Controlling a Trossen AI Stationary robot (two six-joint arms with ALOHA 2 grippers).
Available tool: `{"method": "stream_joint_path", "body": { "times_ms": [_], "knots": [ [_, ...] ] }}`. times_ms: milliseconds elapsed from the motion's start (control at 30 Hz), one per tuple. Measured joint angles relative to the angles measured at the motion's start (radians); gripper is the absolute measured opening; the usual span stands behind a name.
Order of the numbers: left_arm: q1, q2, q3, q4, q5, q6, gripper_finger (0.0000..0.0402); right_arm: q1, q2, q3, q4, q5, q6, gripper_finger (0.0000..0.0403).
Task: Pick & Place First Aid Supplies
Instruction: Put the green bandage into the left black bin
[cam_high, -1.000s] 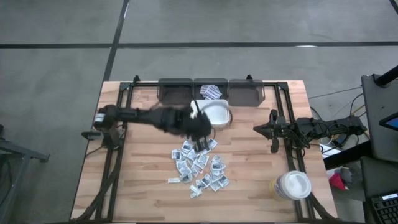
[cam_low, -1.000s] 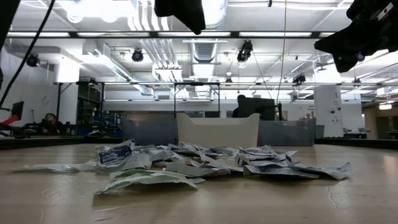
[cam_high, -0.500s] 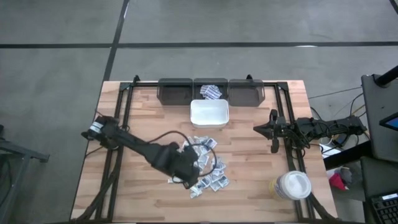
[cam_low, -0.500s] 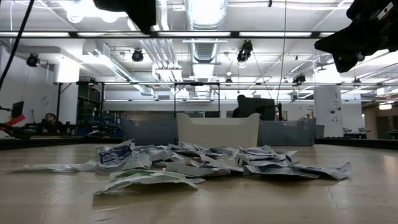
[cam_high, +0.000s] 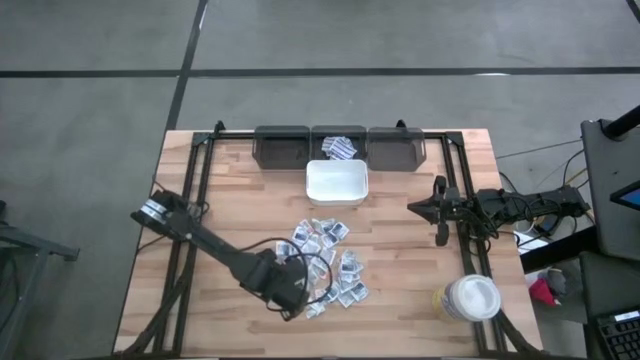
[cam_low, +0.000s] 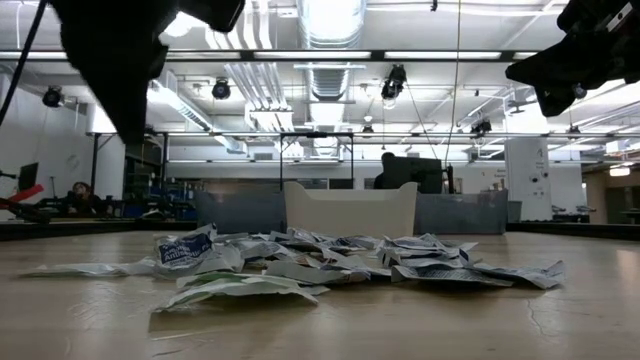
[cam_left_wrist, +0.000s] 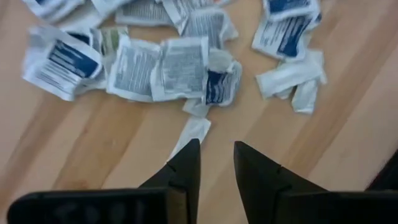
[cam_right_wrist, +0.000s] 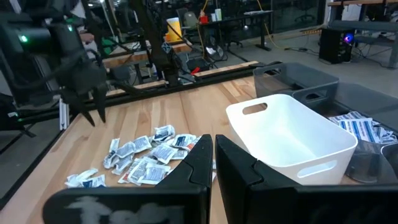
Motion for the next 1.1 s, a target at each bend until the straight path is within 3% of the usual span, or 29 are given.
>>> {"method": "stream_joint_path", "body": {
  "times_ms": [233,600,933,1100],
  "knots": [
    [-0.011,0.0,-0.104,0.083,0.019,0.037,0.0092,0.0,0.0,0.0,0.0,0.0,0.0,0.0018],
    [-0.01,0.0,-0.14,0.113,0.027,0.081,0.0094,0.0,0.0,0.0,0.0,0.0,-0.001,0.0018],
    [-0.01,0.0,-0.161,0.112,0.026,0.106,0.0168,0.0,0.0,0.0,0.0,0.0,-0.004,0.0018],
    [-0.01,0.001,-0.217,0.115,0.027,0.132,0.0176,0.0,0.0,0.0,0.0,0.0,-0.003,0.0018]
  ]
}}
